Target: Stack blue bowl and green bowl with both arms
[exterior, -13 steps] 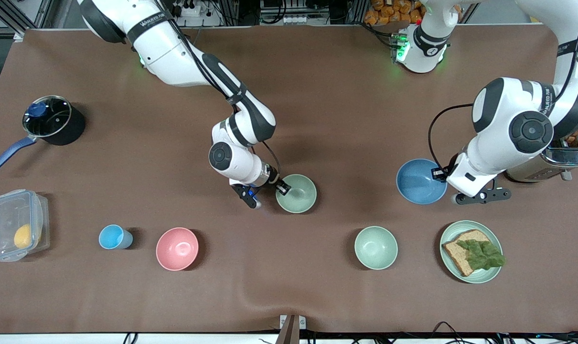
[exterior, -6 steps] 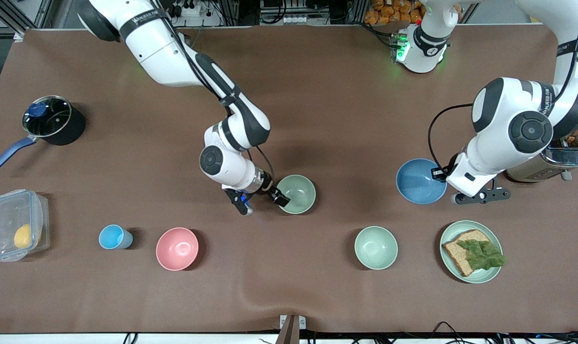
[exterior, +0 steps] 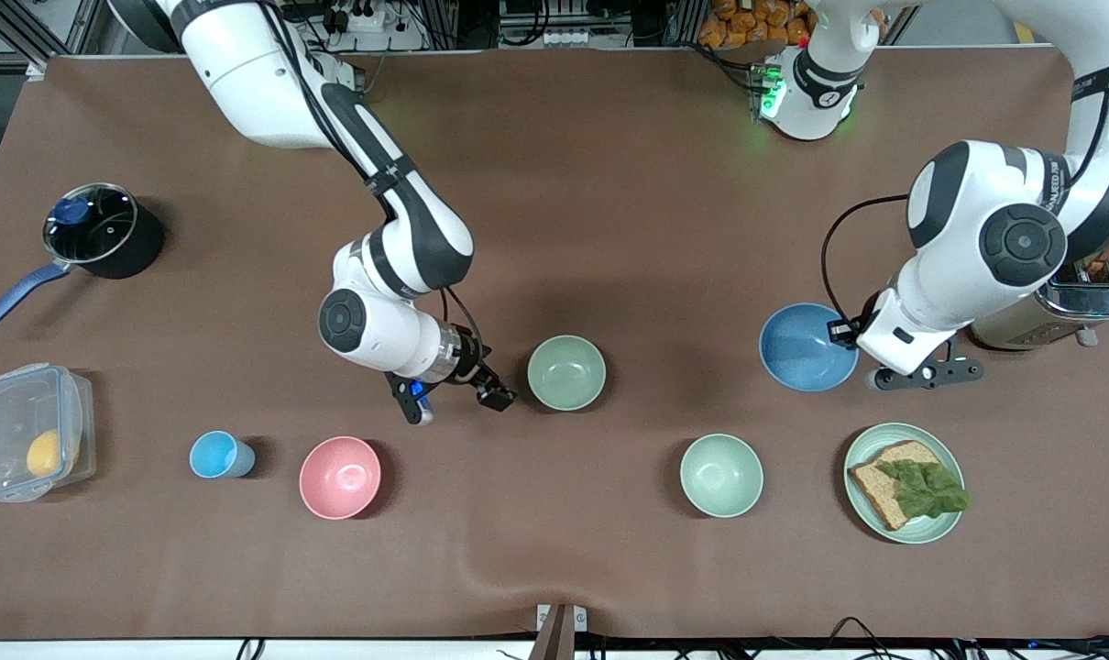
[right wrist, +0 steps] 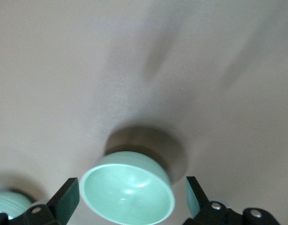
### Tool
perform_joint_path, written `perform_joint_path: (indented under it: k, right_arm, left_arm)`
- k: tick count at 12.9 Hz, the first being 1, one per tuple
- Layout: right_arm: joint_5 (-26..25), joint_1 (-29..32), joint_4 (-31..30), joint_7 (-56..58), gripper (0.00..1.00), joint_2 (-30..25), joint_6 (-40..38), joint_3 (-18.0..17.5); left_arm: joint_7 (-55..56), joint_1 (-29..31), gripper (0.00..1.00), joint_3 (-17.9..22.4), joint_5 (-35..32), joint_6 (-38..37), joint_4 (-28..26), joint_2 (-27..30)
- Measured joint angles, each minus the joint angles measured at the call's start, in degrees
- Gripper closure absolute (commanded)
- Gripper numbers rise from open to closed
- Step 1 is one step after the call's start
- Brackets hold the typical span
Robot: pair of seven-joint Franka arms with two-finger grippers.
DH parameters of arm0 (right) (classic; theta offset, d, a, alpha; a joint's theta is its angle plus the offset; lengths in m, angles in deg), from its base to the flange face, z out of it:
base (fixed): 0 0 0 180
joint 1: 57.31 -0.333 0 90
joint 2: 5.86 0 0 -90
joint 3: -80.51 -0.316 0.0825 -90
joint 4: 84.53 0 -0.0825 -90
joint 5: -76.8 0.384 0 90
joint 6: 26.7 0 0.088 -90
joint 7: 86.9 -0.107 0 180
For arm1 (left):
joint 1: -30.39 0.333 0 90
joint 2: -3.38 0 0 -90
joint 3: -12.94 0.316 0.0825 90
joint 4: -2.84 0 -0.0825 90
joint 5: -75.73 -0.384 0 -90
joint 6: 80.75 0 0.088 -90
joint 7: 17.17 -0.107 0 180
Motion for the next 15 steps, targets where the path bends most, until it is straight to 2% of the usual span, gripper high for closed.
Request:
perform_joint_path:
  k: [4,10,15]
  right_arm:
    - [-0.3,0.13,0.75,-6.79,0.0,1.34,0.43,1.5]
    - [-0.33,-1.95,1.03,-11.87,0.0,8.84,7.7,1.2]
    - [-0.34,-5.15,2.32,-14.7,0.0,11.64,9.21,1.09]
  left_arm:
    - [0.0,-0.05,1.0,-1.0,0.26,-1.34,0.47,1.56]
    - [0.3,-0.19,1.0,-3.9,2.21,-1.65,0.96,1.73]
    - [0.89,-0.49,1.0,-4.97,4.94,-1.71,0.96,1.54]
